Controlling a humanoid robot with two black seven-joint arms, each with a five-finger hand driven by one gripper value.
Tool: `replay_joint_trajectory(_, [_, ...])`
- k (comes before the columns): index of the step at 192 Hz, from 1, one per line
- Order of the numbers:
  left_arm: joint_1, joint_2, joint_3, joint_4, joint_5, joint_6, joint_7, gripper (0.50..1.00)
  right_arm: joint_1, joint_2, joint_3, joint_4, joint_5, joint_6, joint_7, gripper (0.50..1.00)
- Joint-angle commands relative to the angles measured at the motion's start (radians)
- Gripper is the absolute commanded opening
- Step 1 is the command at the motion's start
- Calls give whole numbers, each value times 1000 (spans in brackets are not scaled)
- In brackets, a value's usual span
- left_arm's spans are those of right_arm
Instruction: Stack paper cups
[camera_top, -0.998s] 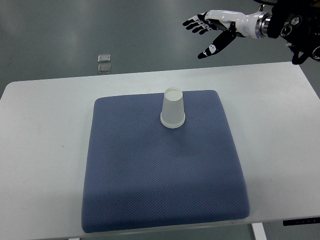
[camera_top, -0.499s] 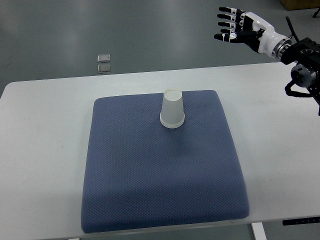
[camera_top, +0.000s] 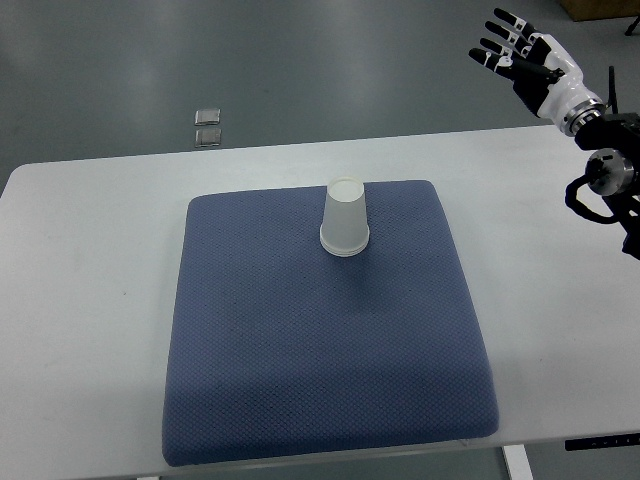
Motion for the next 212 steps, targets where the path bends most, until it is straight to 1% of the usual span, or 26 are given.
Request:
replay_joint_trajectory(1, [4, 0, 0, -7, 0, -1, 0, 1000, -1, 15, 2, 0, 1, -15, 3, 899])
replay_joint_trajectory(33, [3, 0, 0, -2, 0, -1, 0, 1000, -3, 17, 3, 0, 4, -53, 4, 899])
replay_joint_trajectory(113, [3, 0, 0, -1, 0, -1, 0, 1000, -81, 56, 3, 2, 174, -41, 1, 899])
replay_joint_trajectory(153, [3, 0, 0, -5, 0, -1, -1, 1000, -96, 92, 3, 3, 175, -42, 1, 899])
replay_joint_trajectory(186, [3, 0, 0, -7, 0, -1, 0, 1000, -93, 93, 3, 5, 175, -48, 4, 899])
replay_joint_trajectory(212, [3, 0, 0, -8, 0, -1, 0, 1000, -91, 116, 3, 5, 175, -48, 6, 899])
